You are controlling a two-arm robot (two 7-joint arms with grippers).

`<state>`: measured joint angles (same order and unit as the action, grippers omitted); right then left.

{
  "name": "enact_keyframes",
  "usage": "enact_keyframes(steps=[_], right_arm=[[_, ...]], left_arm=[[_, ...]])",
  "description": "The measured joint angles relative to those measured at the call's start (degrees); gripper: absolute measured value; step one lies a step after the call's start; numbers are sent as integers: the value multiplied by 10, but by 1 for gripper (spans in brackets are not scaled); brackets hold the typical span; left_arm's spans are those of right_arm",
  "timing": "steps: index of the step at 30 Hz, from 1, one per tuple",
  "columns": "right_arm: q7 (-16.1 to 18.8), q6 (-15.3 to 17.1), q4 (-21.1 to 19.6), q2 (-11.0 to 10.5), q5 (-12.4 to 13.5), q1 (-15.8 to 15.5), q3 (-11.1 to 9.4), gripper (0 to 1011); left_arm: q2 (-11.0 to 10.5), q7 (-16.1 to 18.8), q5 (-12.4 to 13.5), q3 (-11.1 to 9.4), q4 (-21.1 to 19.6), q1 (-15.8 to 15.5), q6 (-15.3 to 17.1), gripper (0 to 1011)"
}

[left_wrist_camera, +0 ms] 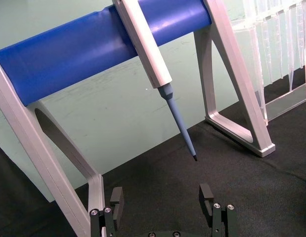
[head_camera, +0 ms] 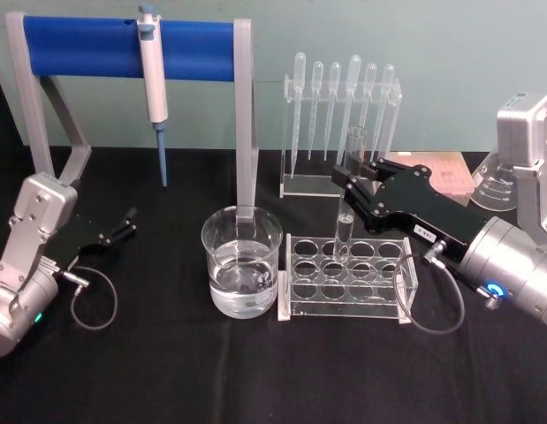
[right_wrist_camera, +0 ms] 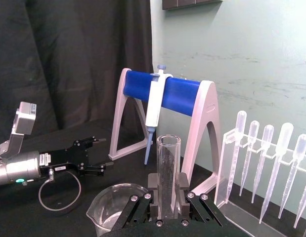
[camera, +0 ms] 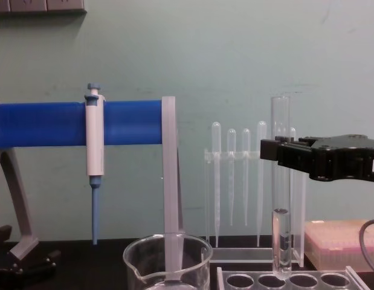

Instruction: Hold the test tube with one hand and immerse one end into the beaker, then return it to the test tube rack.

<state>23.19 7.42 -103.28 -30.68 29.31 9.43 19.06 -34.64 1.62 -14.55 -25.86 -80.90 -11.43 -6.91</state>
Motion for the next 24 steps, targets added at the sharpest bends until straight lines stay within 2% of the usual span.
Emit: enact_keyframes(steps=[16,24], right_arm=[[0,0,-1,0,0,0,0,224],[-3,4,-25,2,2,16,3,224]], left_arm=[[0,0,0,0,0,0,0,1000],[0,0,0,0,0,0,0,1000]])
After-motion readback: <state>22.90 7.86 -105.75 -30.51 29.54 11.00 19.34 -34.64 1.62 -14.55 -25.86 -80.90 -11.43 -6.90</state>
